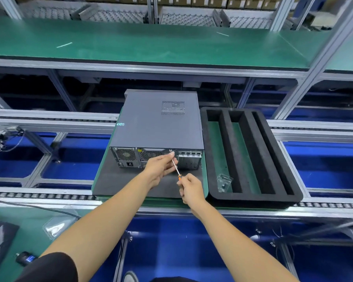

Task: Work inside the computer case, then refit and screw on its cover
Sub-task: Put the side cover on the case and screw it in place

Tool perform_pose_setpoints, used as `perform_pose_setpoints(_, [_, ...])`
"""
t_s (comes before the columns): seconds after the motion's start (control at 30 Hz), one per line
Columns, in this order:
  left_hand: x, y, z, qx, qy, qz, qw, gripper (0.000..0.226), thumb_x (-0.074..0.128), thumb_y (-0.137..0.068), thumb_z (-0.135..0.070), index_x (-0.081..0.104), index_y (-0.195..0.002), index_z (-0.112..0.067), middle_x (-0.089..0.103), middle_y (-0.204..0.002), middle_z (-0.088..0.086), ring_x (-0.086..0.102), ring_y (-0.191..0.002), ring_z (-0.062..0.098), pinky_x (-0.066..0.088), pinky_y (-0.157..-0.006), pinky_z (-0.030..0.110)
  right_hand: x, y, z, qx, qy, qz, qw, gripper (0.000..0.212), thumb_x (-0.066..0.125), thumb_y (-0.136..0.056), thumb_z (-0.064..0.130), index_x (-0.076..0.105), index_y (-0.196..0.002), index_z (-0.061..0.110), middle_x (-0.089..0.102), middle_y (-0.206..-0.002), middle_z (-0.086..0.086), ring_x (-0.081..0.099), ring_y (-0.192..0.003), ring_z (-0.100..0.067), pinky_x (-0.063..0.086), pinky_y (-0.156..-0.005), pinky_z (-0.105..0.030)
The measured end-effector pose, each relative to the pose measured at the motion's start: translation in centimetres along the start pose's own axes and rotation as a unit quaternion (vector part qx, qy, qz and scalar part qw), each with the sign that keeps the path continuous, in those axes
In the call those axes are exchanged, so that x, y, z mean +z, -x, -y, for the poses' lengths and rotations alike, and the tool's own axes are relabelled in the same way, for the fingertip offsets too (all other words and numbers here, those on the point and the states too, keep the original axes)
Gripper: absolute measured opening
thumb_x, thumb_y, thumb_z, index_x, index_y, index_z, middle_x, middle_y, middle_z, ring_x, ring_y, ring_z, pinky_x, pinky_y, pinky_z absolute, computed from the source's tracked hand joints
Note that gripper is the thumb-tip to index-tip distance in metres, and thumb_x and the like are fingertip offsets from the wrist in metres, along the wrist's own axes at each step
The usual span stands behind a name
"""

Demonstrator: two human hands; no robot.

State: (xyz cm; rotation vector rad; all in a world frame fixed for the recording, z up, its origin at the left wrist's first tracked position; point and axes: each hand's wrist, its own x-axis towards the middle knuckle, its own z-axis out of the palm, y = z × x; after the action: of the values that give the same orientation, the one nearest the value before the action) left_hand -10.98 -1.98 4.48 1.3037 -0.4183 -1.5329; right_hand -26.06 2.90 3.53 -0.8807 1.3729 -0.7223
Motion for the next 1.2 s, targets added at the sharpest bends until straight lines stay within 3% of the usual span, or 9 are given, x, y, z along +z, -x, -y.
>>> perform_pose_setpoints(0.1, [1.6, -0.1, 0.5, -0.006, -0.001, -0.012, 1.000, 0.030, 0.080, -0.088, -0.023, 0.072, -0.107, -0.002, 0.078, -0.100, 0.011, 0.076, -0.092, 0.018, 0.061, -0.071, 0.027, 0.1, 0.1, -0.1, 0.032, -0.043, -0.025, 0.998, 0.020, 0.052, -0.095, 0.010, 0.049, -0.075, 0.014, 0.046, -0.054, -0.004, 0.030, -0.040, -0.012, 0.021, -0.041, -0.023])
perform_pose_setpoints(0.27, [5.6, -0.7, 1.6, -0.018, -0.003, -0.030, 0.999, 0.023, 0.082, -0.086, -0.020, 0.075, -0.097, -0.002, 0.077, -0.086, 0.010, 0.076, -0.078, 0.017, 0.061, -0.068, 0.026, -0.5, 0.2, 0.0, 0.041, -0.099, -0.084, 0.991, 0.018, 0.050, -0.099, 0.012, 0.051, -0.081, 0.012, 0.048, -0.057, -0.005, 0.033, -0.040, -0.012, 0.024, -0.040, -0.022])
perform_pose_setpoints(0.43, [8.3, -1.4, 2.6, -0.029, -0.021, -0.039, 0.999, 0.018, 0.084, -0.084, -0.021, 0.078, -0.092, -0.006, 0.078, -0.084, 0.010, 0.075, -0.072, 0.016, 0.061, -0.066, 0.025, -1.8, -0.3, -0.1, 0.030, -0.102, -0.121, 0.987, 0.016, 0.050, -0.101, 0.013, 0.051, -0.085, 0.011, 0.048, -0.055, -0.001, 0.034, -0.042, -0.011, 0.028, -0.039, -0.025])
perform_pose_setpoints(0.67, [9.8, -2.1, 3.0, -0.022, -0.022, -0.073, 0.997, 0.012, 0.083, -0.084, -0.019, 0.080, -0.084, -0.008, 0.078, -0.082, 0.011, 0.072, -0.068, 0.016, 0.062, -0.071, 0.028, -2.6, -1.5, 0.2, 0.016, -0.077, -0.124, 0.989, 0.024, 0.050, -0.105, 0.020, 0.046, -0.082, 0.012, 0.048, -0.056, -0.001, 0.036, -0.042, -0.010, 0.029, -0.040, -0.026])
perform_pose_setpoints(0.8, [9.8, -2.3, 3.0, -0.008, -0.030, -0.088, 0.996, 0.012, 0.081, -0.086, -0.019, 0.079, -0.085, -0.007, 0.078, -0.079, 0.010, 0.070, -0.063, 0.013, 0.060, -0.063, 0.024, -2.7, -1.9, 0.0, 0.011, -0.066, -0.119, 0.991, 0.026, 0.049, -0.105, 0.021, 0.045, -0.081, 0.012, 0.047, -0.061, -0.003, 0.036, -0.043, -0.010, 0.028, -0.040, -0.025])
perform_pose_setpoints(0.93, [9.8, -2.4, 2.8, -0.008, -0.040, -0.091, 0.995, 0.012, 0.080, -0.087, -0.017, 0.078, -0.087, -0.005, 0.078, -0.080, 0.010, 0.072, -0.067, 0.016, 0.062, -0.066, 0.026, -2.9, -2.1, 0.0, 0.020, -0.072, -0.111, 0.991, 0.025, 0.049, -0.105, 0.022, 0.048, -0.083, 0.011, 0.047, -0.061, -0.003, 0.036, -0.042, -0.010, 0.027, -0.040, -0.024])
perform_pose_setpoints(1.2, [10.0, -2.4, 2.6, 0.002, -0.044, -0.106, 0.993, 0.014, 0.079, -0.088, -0.019, 0.077, -0.085, -0.006, 0.078, -0.076, 0.009, 0.074, -0.067, 0.015, 0.058, -0.059, 0.022, -3.0, -2.2, 0.4, 0.012, -0.029, -0.130, 0.991, 0.019, 0.047, -0.100, 0.018, 0.048, -0.082, 0.012, 0.046, -0.062, -0.005, 0.036, -0.047, -0.014, 0.028, -0.046, -0.028])
